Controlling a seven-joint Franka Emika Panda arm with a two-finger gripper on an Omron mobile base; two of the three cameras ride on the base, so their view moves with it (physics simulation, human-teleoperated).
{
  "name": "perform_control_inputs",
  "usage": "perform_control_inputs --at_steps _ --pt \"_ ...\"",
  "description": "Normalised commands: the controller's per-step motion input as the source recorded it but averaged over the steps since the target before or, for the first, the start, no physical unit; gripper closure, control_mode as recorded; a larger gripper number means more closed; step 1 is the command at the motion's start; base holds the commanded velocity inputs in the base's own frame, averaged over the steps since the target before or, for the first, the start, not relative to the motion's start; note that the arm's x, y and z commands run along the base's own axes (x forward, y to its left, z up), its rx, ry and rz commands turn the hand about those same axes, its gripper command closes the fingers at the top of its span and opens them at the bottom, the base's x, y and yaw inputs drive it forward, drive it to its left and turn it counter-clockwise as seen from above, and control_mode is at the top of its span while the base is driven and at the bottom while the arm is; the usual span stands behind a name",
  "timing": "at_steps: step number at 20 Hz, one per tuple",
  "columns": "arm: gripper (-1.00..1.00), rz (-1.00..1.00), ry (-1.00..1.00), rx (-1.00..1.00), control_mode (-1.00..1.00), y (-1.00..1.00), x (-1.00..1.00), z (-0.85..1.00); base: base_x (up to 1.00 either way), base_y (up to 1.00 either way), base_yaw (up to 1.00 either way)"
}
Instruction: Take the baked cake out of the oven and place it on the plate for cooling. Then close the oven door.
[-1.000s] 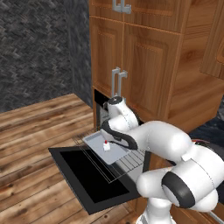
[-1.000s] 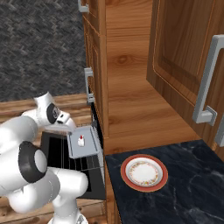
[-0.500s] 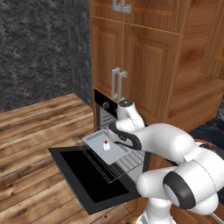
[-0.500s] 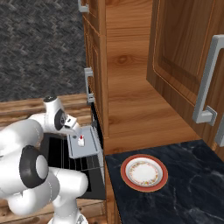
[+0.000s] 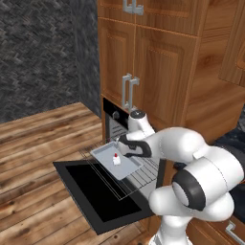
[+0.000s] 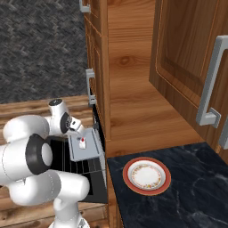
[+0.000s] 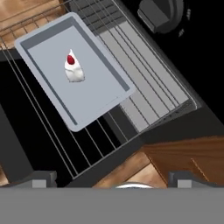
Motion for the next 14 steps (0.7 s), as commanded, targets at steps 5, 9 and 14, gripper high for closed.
perform_control_inputs --at_steps 5,9,14 --pt "-1.0 0.0 -0.08 0.0 -1.0 0.05 0.21 -0.13 0.0 0.0 0.0" --pt "-1.0 0.0 -0.07 0.0 -1.0 0.17 0.1 -0.21 0.0 0.0 0.0" --pt "-1.0 0.0 -0.04 0.0 -1.0 0.06 0.1 -0.26 0.0 0.0 0.0"
